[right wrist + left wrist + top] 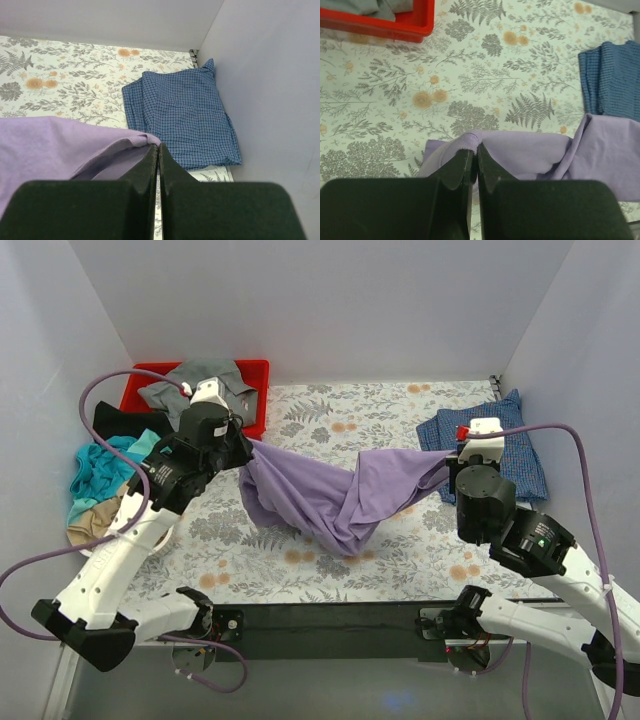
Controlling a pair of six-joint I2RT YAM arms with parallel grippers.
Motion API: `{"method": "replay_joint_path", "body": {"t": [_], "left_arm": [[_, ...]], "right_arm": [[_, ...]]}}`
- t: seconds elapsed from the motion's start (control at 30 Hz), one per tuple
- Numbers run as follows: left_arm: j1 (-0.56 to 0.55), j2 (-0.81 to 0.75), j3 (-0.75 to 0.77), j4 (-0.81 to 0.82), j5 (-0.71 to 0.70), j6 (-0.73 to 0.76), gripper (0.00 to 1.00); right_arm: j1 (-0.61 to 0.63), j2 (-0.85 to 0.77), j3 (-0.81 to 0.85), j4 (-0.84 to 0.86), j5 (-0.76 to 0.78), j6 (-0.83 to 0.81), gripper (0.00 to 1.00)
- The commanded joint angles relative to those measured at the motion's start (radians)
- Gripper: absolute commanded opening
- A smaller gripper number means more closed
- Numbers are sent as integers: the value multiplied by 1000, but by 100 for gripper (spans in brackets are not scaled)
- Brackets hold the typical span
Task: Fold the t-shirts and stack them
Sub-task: Flatten the tshirt out
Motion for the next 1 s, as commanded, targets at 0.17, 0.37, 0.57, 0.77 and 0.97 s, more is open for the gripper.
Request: {"method": "replay_joint_path", "body": {"t": [0.17, 0.37, 0.57, 0.77, 0.97], "left_arm": [[3, 81, -59, 44, -52, -4, 0], [3, 158, 178, 76, 106, 71, 0], [3, 248, 476, 78, 226, 122, 0], [3, 308, 602, 93, 327, 162, 0], [3, 422, 689, 136, 497, 153, 0]], "right_arm": [[-6, 7, -66, 6, 85, 32, 1], [-29, -5, -76, 6, -13, 6, 1], [-60, 78, -140, -48, -188, 94, 1], [-64, 168, -184, -70, -458, 137, 1], [-26, 273, -241, 36, -920, 101, 1]]}}
